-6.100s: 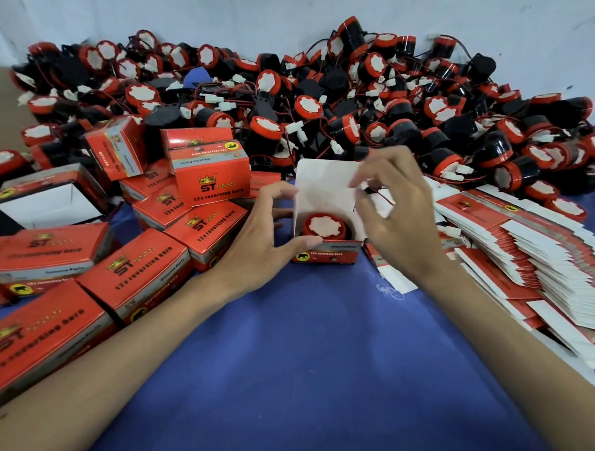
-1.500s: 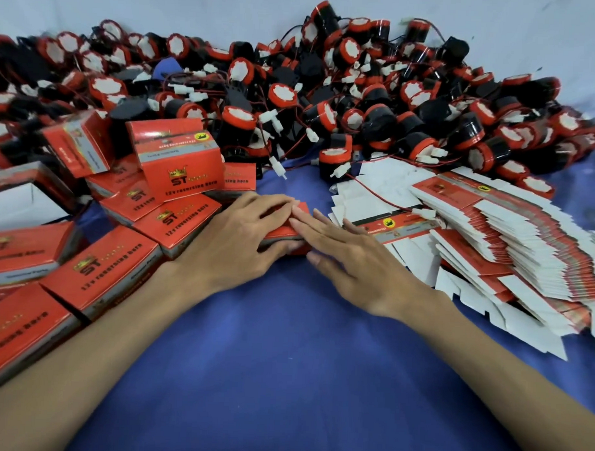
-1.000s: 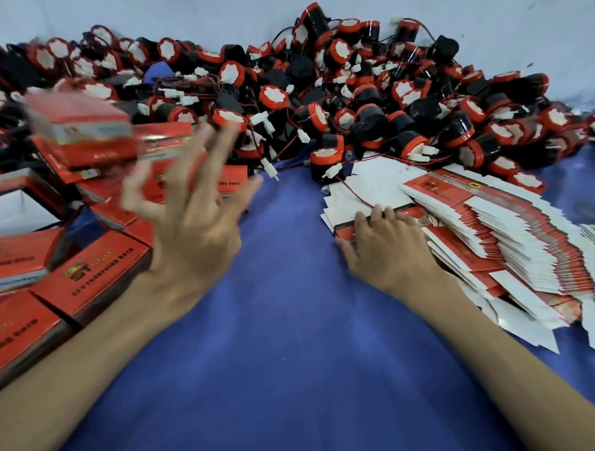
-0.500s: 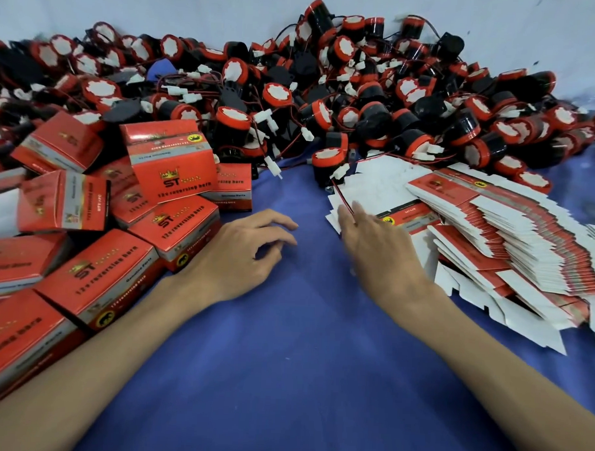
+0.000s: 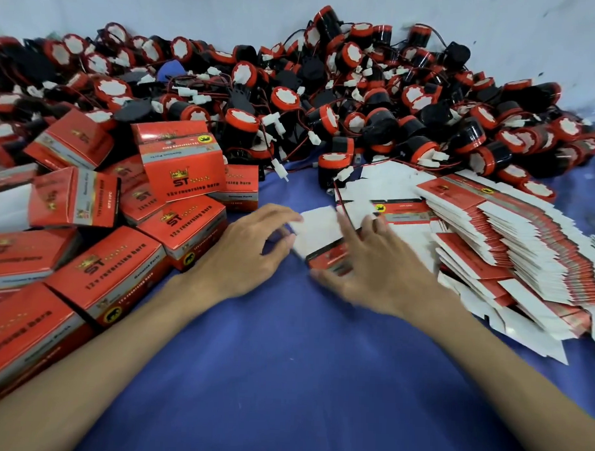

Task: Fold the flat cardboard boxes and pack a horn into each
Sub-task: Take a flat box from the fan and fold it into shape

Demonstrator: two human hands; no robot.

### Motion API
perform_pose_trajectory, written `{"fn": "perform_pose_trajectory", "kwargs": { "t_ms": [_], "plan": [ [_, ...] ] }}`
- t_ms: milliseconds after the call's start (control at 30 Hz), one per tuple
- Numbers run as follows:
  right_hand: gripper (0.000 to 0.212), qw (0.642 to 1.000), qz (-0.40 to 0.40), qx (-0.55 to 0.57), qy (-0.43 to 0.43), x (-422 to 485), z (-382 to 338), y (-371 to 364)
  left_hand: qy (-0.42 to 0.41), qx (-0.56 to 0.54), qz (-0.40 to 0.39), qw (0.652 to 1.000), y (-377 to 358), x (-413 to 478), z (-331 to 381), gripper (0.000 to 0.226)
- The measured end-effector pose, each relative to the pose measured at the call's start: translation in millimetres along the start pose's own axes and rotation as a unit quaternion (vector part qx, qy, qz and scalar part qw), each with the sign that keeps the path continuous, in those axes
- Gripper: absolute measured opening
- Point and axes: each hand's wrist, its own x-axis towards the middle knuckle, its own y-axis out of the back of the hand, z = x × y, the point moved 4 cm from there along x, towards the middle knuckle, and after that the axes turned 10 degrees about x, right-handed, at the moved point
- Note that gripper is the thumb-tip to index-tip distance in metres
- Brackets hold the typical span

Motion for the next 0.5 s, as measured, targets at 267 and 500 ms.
{"fn": "perform_pose_trajectory", "kwargs": {
  "t_ms": [267, 500],
  "plan": [
    [0.089, 0.984, 0.029, 0.015, 0.178, -26, -53, 3, 0.211, -0.157, -0.024, 0.964, -1, 3, -22, 0.056],
    [0.070, 0.950, 0.166, -0.142, 0.223, -42, -60, 23, 0.230, -0.355, -0.004, 0.906, 4, 3, -23, 0.019]
  ]
}}
